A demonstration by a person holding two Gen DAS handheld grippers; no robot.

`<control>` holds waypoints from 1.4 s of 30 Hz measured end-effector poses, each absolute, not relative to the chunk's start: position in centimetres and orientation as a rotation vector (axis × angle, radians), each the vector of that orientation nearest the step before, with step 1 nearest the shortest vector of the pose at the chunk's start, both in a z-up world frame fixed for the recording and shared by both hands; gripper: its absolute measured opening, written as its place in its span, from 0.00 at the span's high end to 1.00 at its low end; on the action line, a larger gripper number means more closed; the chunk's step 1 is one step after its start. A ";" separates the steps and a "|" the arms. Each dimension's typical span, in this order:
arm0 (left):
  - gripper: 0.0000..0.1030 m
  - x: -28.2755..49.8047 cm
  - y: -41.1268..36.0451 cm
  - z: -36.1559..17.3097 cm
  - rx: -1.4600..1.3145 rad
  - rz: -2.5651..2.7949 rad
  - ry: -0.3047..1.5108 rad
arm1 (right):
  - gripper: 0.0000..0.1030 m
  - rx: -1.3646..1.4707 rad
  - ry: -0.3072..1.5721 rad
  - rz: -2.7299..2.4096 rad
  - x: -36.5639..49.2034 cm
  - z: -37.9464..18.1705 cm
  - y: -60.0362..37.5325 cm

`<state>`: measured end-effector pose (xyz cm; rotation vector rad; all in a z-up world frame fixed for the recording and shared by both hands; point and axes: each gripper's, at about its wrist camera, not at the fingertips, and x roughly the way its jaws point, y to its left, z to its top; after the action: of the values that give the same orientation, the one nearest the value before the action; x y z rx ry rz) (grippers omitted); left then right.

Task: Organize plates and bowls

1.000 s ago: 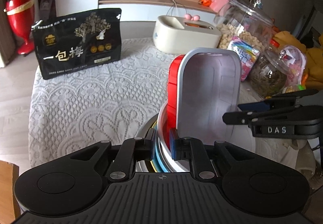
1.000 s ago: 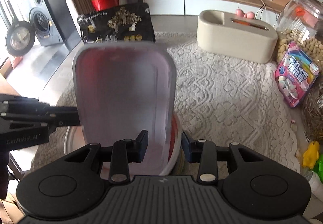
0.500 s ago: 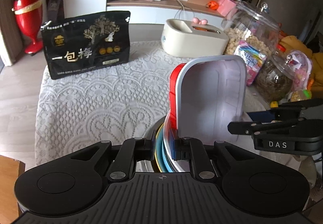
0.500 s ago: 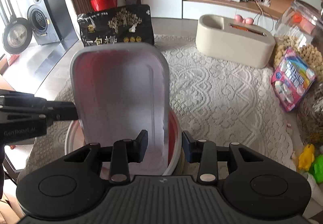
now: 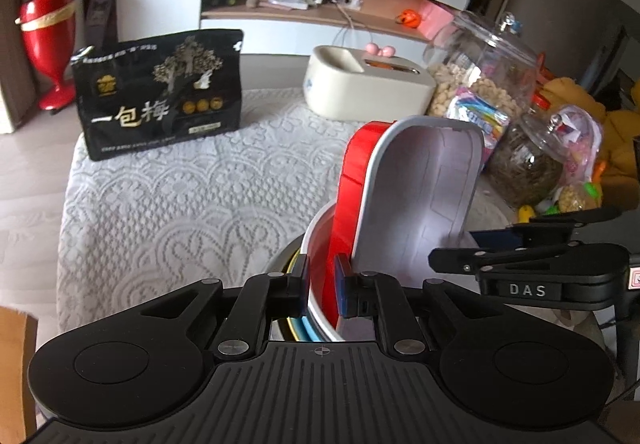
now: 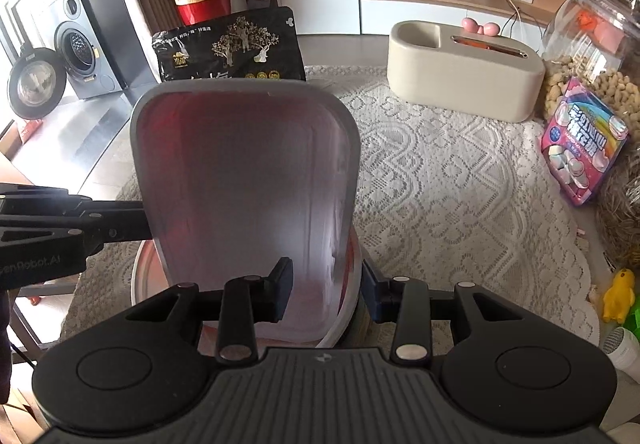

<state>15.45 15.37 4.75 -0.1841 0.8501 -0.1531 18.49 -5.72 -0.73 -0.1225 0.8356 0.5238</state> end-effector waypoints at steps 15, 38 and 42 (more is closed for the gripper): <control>0.86 6.0 11.4 6.6 -0.285 0.007 0.642 | 0.53 -0.036 0.639 0.583 11.5 1.4 -11.0; 0.86 -2.2 2.3 1.6 -0.150 0.074 0.706 | 0.47 -0.001 0.603 0.568 1.5 -5.6 -15.7; 0.86 -2.5 2.3 1.7 -0.163 0.059 0.700 | 0.46 -0.010 0.606 0.585 1.4 -5.8 -15.5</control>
<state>-2.49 2.27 1.71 -0.1635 0.6995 0.0589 1.37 -15.47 -5.82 -0.0103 0.6058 0.5848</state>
